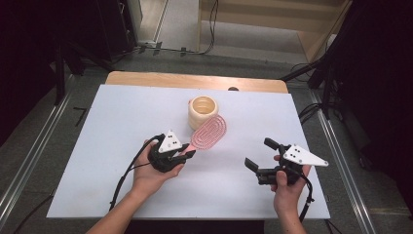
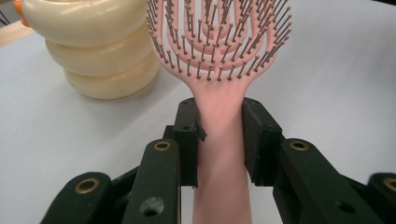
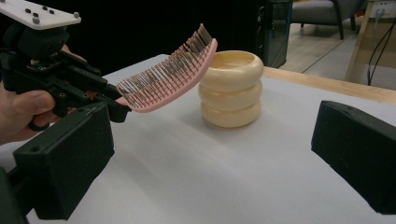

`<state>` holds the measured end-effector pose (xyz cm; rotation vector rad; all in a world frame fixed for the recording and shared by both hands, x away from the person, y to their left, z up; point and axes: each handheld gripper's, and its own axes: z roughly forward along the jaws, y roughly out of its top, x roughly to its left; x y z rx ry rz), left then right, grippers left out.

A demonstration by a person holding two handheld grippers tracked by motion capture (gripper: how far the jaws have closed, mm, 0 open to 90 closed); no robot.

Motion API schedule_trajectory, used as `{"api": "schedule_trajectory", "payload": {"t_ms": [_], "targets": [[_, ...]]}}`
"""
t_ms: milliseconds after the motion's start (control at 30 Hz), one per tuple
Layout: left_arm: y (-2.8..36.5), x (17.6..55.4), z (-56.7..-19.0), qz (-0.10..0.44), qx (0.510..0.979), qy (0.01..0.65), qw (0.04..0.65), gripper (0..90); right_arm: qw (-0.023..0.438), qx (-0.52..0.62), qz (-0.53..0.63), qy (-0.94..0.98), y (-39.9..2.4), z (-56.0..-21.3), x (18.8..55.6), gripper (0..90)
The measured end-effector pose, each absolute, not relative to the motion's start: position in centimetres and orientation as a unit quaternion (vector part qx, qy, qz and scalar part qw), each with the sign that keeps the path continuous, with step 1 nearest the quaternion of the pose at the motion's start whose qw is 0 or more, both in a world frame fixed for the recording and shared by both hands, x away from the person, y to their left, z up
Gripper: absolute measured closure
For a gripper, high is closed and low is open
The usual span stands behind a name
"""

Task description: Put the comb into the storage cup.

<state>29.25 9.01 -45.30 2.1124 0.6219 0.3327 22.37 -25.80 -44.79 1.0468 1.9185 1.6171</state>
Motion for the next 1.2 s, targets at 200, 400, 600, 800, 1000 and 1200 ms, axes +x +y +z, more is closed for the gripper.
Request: {"api": "schedule_trajectory", "payload": {"t_ms": [200,400,600,800,1000,1200], "targets": [[9.2,29.0,-44.9,0.143,0.840,0.251,0.459,70.3,0.188,0.368,0.591,0.692,-23.8,-44.0,23.3,0.0],[9.3,28.7,-44.8,0.150,0.834,0.250,0.468,70.3,0.166,0.373,0.600,0.688,-22.0,-43.5,24.4,0.0],[9.4,28.4,-44.6,0.160,0.829,0.248,0.476,70.2,0.144,0.387,0.605,0.681,-20.5,-43.0,25.4,0.0],[9.4,28.1,-44.4,0.166,0.823,0.246,0.485,70.3,0.131,0.395,0.609,0.675,-19.0,-42.8,26.4,0.0],[9.4,27.9,-44.4,0.173,0.820,0.243,0.488,70.2,0.120,0.402,0.615,0.668,-17.9,-42.8,27.2,0.0],[9.3,27.8,-44.4,0.175,0.818,0.244,0.491,70.2,0.106,0.409,0.618,0.663,-17.1,-42.7,27.7,0.0]]}}
